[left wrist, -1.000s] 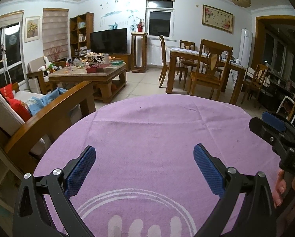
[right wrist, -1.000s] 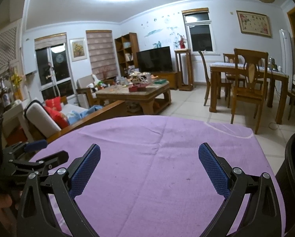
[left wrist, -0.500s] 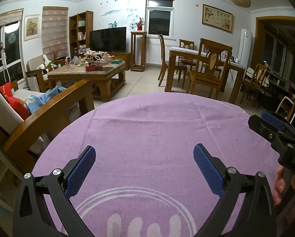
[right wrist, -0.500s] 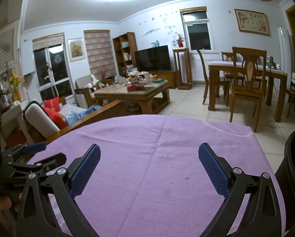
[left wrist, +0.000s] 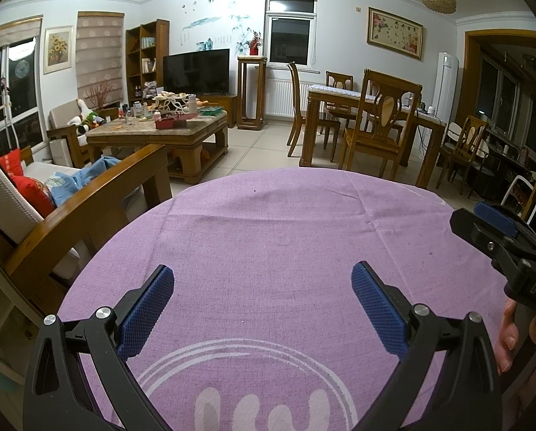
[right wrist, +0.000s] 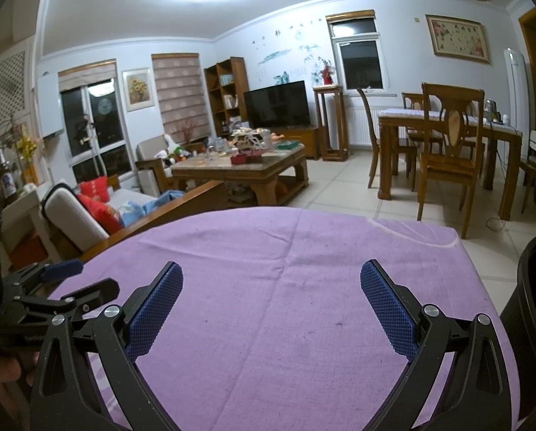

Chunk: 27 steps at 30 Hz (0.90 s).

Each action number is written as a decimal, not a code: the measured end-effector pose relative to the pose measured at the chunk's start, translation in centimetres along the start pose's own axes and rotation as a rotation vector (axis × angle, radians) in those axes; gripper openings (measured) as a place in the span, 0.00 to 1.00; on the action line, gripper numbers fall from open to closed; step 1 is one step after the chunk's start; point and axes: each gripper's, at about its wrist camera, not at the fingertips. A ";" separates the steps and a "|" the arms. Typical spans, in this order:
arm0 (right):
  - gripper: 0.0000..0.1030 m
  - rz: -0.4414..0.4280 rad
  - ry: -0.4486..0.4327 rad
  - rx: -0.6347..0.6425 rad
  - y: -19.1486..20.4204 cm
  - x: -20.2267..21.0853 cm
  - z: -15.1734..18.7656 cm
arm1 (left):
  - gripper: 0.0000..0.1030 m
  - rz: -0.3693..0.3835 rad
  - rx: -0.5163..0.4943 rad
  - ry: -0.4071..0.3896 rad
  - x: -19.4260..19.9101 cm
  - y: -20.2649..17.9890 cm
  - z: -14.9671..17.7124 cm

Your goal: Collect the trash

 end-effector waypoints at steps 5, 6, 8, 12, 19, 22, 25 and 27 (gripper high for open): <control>0.95 0.000 0.000 0.001 0.0 0.0 -0.1 | 0.95 0.000 -0.001 0.001 0.0 0.0 -0.1; 0.95 0.000 0.000 0.001 0.0 0.0 -0.1 | 0.95 0.000 -0.001 0.000 0.0 0.0 -0.1; 0.95 -0.001 0.001 0.001 0.0 0.0 -0.1 | 0.95 0.000 0.000 0.001 0.0 0.0 -0.1; 0.95 -0.003 0.010 0.001 -0.4 -0.1 -0.1 | 0.95 0.000 -0.001 0.001 0.0 0.1 -0.1; 0.95 -0.002 0.010 0.000 -0.6 -0.1 0.0 | 0.95 0.001 0.000 0.001 0.0 0.2 -0.2; 0.95 -0.002 0.010 0.000 -0.7 -0.1 -0.1 | 0.95 0.001 -0.001 0.002 0.0 0.2 -0.2; 0.95 -0.003 0.011 0.001 -0.6 -0.1 -0.2 | 0.95 0.000 0.000 0.002 0.0 0.2 -0.2; 0.95 -0.003 0.011 0.001 -0.6 -0.1 -0.2 | 0.95 0.001 0.001 0.002 0.0 0.2 -0.2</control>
Point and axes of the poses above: each gripper's, at about its wrist camera, not at the fingertips, and x roughly against the way its jaws point, y to its left, z to its underside, and after that the axes turned 10 degrees about -x, right-handed
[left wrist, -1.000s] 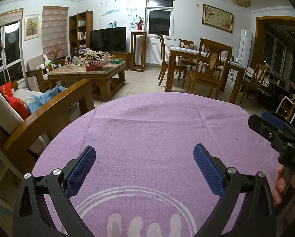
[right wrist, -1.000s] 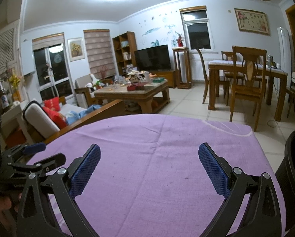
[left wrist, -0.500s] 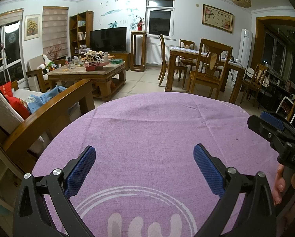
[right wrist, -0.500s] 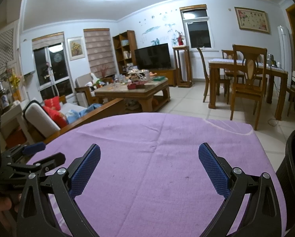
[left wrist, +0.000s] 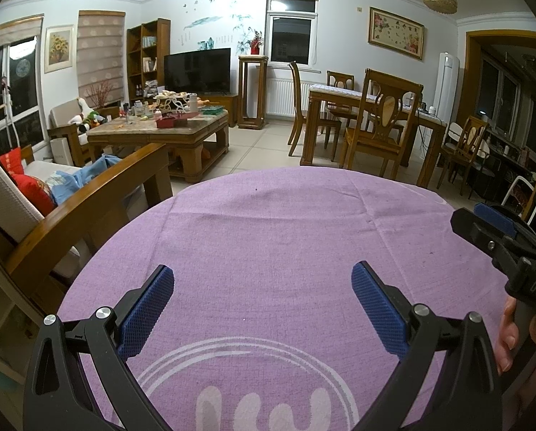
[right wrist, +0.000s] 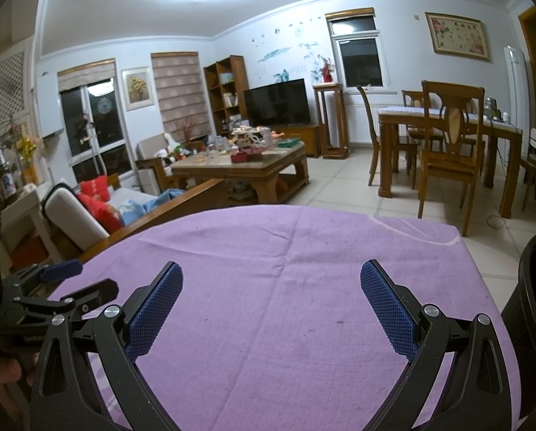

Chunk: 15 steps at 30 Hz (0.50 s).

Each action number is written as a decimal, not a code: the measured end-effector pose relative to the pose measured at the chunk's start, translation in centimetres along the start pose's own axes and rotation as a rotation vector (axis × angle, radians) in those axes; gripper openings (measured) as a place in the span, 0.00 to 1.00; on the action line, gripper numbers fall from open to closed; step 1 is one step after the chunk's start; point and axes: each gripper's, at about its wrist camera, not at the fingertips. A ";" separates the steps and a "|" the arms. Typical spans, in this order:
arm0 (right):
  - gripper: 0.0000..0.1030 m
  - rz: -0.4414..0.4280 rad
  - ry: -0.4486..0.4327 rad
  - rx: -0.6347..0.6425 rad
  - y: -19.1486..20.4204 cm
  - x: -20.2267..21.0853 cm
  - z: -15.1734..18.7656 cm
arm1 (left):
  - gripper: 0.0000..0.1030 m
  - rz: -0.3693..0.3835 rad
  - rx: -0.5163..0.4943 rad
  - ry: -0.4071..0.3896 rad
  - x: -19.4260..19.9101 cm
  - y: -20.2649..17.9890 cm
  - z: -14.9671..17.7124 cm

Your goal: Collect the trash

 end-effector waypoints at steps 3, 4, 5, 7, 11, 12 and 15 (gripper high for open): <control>0.95 0.000 0.004 -0.001 -0.1 0.0 0.0 | 0.95 -0.001 0.000 -0.001 0.0 0.0 -0.1; 0.95 -0.001 0.003 -0.001 0.0 0.0 0.0 | 0.95 0.000 0.000 0.000 0.0 0.0 -0.1; 0.95 0.000 0.003 -0.002 -0.2 0.1 0.0 | 0.95 0.000 0.000 -0.001 0.0 0.0 -0.1; 0.95 0.001 0.002 -0.003 -0.1 0.0 0.1 | 0.95 0.000 0.000 -0.001 0.0 0.0 -0.1; 0.95 0.001 0.003 -0.002 -0.3 0.0 0.1 | 0.95 0.000 0.000 -0.001 0.0 0.0 -0.1; 0.95 0.001 0.003 -0.002 -0.2 0.0 0.0 | 0.95 0.000 0.000 -0.001 0.0 0.0 -0.1; 0.95 0.001 0.003 -0.003 -0.3 0.0 0.0 | 0.95 0.000 0.000 -0.001 0.1 0.0 -0.2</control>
Point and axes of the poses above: each gripper's, at about its wrist camera, not at the fingertips, and x roughly against the way its jaws point, y to its left, z to its underside, and after that the axes turned 10 degrees about -x, right-handed
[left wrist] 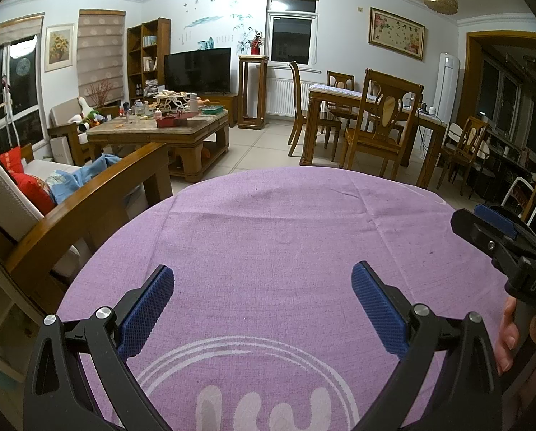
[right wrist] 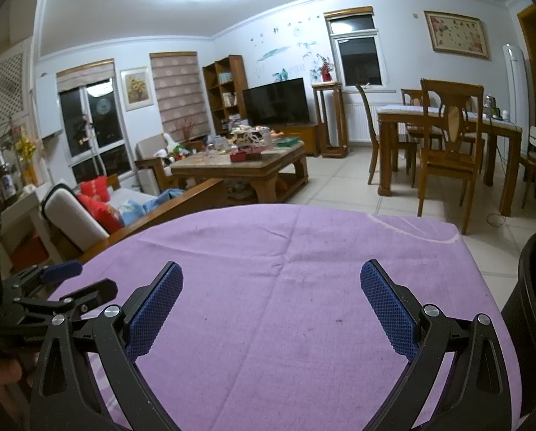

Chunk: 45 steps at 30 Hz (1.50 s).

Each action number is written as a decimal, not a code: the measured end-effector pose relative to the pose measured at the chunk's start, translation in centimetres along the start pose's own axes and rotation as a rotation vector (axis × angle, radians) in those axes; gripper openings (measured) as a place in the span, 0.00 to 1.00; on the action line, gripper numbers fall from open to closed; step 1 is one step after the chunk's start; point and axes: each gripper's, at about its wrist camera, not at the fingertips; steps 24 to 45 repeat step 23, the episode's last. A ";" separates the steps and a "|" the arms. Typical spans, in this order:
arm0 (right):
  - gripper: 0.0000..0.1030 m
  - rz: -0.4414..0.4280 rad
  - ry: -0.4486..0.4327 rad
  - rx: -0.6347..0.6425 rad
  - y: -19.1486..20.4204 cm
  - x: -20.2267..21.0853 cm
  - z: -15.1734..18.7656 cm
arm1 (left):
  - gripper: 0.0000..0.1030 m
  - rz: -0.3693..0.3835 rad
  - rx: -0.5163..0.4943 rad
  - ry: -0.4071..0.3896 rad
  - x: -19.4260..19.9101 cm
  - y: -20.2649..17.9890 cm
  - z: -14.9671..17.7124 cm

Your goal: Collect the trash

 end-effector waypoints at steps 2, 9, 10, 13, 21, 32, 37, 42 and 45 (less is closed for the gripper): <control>0.95 0.000 0.000 0.000 0.0 0.0 0.0 | 0.95 0.000 0.000 0.000 0.0 0.0 0.0; 0.95 0.000 0.000 0.000 -0.1 0.0 -0.1 | 0.95 0.000 0.000 0.000 0.1 -0.1 0.0; 0.95 0.000 0.000 0.000 -0.1 0.0 -0.1 | 0.95 0.000 0.001 0.000 0.1 -0.1 0.1; 0.95 0.000 0.000 0.000 -0.1 0.0 -0.1 | 0.95 -0.001 0.001 0.001 0.1 -0.1 0.0; 0.95 0.000 0.001 0.000 -0.1 0.1 -0.2 | 0.95 0.024 0.024 0.011 -0.1 0.2 0.5; 0.95 0.000 0.001 0.000 -0.1 0.1 -0.2 | 0.95 0.023 0.023 0.011 -0.1 0.1 0.9; 0.95 0.000 0.001 0.000 -0.1 0.1 -0.2 | 0.95 0.023 0.023 0.011 -0.1 0.1 0.9; 0.95 0.000 0.001 0.000 -0.1 0.1 -0.2 | 0.95 0.023 0.023 0.011 -0.1 0.1 0.9; 0.95 0.000 0.001 0.000 -0.1 0.1 -0.2 | 0.95 0.023 0.023 0.011 -0.1 0.1 0.9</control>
Point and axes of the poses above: each gripper's, at about its wrist camera, not at the fingertips, and x roughly against the way its jaws point, y to its left, z to its underside, and after that the axes turned 10 degrees about -x, right-handed
